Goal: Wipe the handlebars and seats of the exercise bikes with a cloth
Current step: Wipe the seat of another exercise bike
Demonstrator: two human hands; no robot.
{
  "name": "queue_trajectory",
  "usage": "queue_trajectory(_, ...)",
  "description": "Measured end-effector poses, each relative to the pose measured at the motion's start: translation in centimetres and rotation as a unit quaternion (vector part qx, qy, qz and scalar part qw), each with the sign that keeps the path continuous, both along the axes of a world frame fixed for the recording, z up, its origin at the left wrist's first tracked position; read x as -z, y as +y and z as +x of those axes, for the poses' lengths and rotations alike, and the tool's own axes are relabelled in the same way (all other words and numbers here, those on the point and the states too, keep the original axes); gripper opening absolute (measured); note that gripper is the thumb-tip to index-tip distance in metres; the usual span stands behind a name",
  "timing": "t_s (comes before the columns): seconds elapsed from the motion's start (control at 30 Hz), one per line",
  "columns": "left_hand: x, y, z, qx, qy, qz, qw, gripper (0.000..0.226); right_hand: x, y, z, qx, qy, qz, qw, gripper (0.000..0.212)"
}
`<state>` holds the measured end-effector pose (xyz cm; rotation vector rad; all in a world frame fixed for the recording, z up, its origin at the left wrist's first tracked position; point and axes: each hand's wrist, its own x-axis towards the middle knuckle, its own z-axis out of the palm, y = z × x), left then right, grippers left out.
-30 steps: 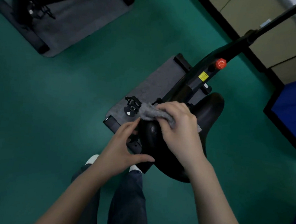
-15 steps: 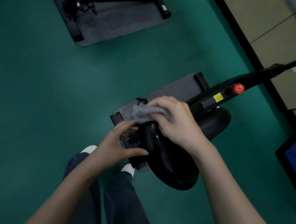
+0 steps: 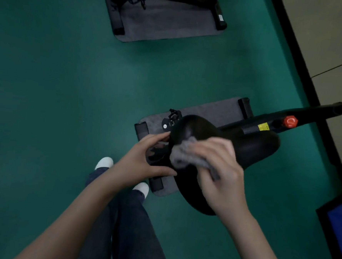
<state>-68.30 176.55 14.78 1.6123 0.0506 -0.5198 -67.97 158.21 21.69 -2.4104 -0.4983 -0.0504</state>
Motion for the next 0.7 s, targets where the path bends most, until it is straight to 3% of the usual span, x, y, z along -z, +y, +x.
queue_trajectory(0.13,0.1,-0.3,-0.4,-0.015,0.009,-0.005,1.000,0.077,0.2,2.3,3.1,0.038,-0.021,-0.032,0.999,0.027)
queue_trajectory(0.37,1.0,-0.1,0.0,0.019,0.008,-0.013,1.000,0.075,-0.3,0.8,-3.3,-0.008,-0.007,-0.051,0.999,0.029)
queue_trajectory(0.7,1.4,-0.4,-0.6,-0.022,0.004,-0.080,0.997,0.072,-0.2,2.8,-2.1,0.029,-0.013,-0.076,0.997,0.033)
